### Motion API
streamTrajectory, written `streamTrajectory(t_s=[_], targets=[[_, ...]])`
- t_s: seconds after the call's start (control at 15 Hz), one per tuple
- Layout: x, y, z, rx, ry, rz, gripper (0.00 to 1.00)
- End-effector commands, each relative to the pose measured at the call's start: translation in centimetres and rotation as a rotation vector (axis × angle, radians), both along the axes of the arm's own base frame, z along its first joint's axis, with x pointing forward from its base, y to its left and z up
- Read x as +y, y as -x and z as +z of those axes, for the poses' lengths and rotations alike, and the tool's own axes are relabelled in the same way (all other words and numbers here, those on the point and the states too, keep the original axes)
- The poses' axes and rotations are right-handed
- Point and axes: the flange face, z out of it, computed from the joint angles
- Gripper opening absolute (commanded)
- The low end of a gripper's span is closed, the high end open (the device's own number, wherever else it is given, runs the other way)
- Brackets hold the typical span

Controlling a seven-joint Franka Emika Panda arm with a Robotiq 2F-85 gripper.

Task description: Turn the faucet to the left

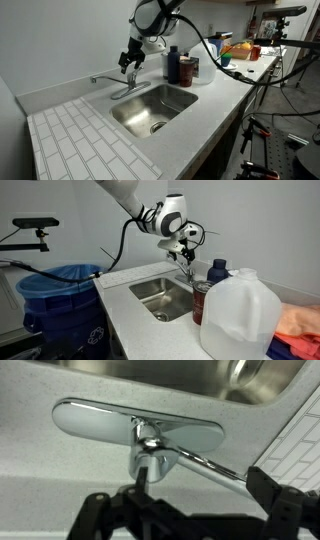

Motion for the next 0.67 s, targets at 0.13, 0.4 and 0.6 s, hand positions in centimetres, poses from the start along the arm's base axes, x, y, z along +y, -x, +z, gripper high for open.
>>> streamTrajectory(t_s=[0.13,0.4,0.6], targets=[[0.2,1.8,2.3,-0.119,0.024,-0.007,1.00],[-0.4,4.4,4.2,-0.081,0.017,-0.018,1.00],[-0.5,7.1,5.5,-0.041,0.017,-0.025,1.00]])
